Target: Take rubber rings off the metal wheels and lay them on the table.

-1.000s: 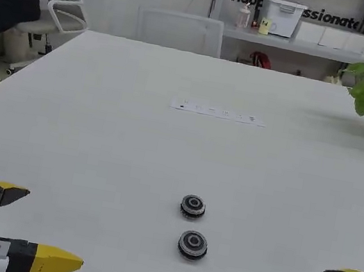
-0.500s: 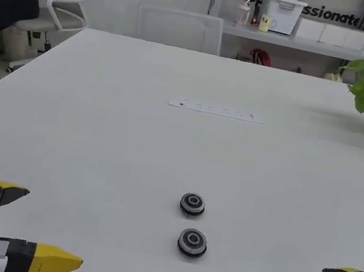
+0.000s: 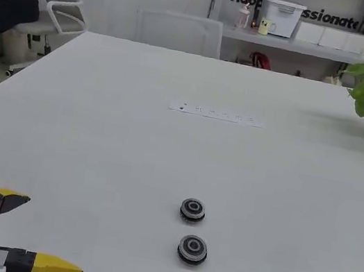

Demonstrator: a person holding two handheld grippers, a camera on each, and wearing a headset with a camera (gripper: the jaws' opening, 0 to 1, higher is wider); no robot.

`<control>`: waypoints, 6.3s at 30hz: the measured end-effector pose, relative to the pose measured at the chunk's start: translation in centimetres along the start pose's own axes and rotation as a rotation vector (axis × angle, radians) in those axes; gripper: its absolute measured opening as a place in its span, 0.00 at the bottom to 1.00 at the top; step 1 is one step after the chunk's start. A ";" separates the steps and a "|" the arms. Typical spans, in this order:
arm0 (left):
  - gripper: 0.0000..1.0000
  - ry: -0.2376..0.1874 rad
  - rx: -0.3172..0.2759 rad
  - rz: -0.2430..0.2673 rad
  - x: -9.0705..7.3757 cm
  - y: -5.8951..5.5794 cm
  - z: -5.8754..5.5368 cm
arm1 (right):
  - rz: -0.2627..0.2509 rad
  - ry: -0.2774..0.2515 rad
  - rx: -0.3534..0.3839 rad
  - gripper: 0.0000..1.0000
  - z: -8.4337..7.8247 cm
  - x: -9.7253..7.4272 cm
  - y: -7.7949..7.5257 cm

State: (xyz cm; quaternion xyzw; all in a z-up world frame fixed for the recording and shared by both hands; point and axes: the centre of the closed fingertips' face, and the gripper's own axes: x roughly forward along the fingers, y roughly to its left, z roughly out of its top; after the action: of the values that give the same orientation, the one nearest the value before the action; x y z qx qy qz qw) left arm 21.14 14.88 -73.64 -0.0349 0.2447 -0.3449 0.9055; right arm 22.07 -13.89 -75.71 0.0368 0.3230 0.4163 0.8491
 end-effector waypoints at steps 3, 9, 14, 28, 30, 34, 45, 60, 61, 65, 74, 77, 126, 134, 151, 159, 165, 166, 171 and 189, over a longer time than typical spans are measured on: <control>1.00 -0.002 0.001 -0.004 0.0 0.0 0.1 | 0.000 0.001 0.001 0.99 0.0 0.0 0.0; 1.00 -0.008 -0.007 -0.009 0.1 -0.1 0.1 | 0.003 -0.002 0.004 0.99 0.1 0.1 -0.1; 1.00 0.000 -0.014 -0.018 0.3 -0.2 0.0 | 0.013 0.009 0.004 0.98 0.0 0.2 -0.1; 1.00 0.016 -0.001 -0.040 1.2 -0.4 -0.1 | 0.035 0.018 -0.010 0.98 0.3 0.4 -0.5; 1.00 0.009 -0.007 -0.045 1.2 -0.4 -0.1 | 0.039 0.008 -0.019 0.98 0.5 0.4 -0.4; 1.00 0.010 0.004 -0.056 1.4 -0.4 0.0 | 0.053 -0.013 -0.016 0.99 0.8 0.4 -0.3; 1.00 -0.009 0.042 -0.072 1.6 -0.7 1.8 | 0.076 -0.013 -0.032 1.00 0.8 0.8 -0.1; 1.00 -0.039 0.165 -0.109 2.1 -0.6 6.5 | 0.092 -0.037 -0.053 1.00 2.7 1.3 -0.6; 1.00 -0.041 0.175 -0.112 2.2 -0.6 6.8 | 0.093 -0.040 -0.055 1.00 3.0 1.4 -0.7; 1.00 -0.049 0.223 -0.130 2.5 -1.0 8.1 | 0.100 -0.036 -0.081 1.00 3.7 1.4 -0.6; 1.00 -0.064 0.283 -0.217 4.0 -2.4 9.5 | 0.122 -0.043 -0.136 0.99 5.6 1.1 -0.2; 1.00 -0.060 0.307 -0.245 4.4 -2.7 9.8 | 0.135 -0.035 -0.165 0.98 6.2 0.9 0.0; 1.00 -0.127 0.441 -0.442 12.7 -8.0 10.6 | 0.336 -0.055 -0.415 0.73 11.4 8.5 3.2; 0.93 -0.117 0.411 -0.432 14.0 -8.2 8.7 | 0.379 0.048 -0.456 0.66 7.9 10.3 4.3; 0.57 -0.058 0.362 -0.491 15.8 -8.7 4.6 | 0.373 0.189 -0.473 0.36 3.5 12.1 3.2; 0.38 -0.016 0.416 -0.479 16.7 -8.6 3.0 | 0.355 0.232 -0.446 0.28 2.2 12.5 2.2; 0.30 0.027 0.448 -0.471 17.5 -8.3 1.6 | 0.349 0.242 -0.422 0.23 1.9 12.6 1.9; 0.29 0.034 0.446 -0.468 17.7 -8.2 1.4 | 0.346 0.241 -0.422 0.23 1.9 12.7 1.9; 0.25 0.064 0.452 -0.462 18.1 -8.1 0.5 | 0.348 0.242 -0.407 0.19 1.7 12.8 2.0; 0.15 0.046 0.474 -0.469 17.8 -7.9 0.4 | 0.335 0.270 -0.428 0.04 1.1 13.2 1.7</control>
State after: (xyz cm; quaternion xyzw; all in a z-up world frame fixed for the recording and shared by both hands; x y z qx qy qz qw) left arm 27.97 -2.60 -78.90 0.1294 0.1634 -0.5918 0.7786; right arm 27.46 -2.89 -81.12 -0.1461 0.3274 0.6102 0.7065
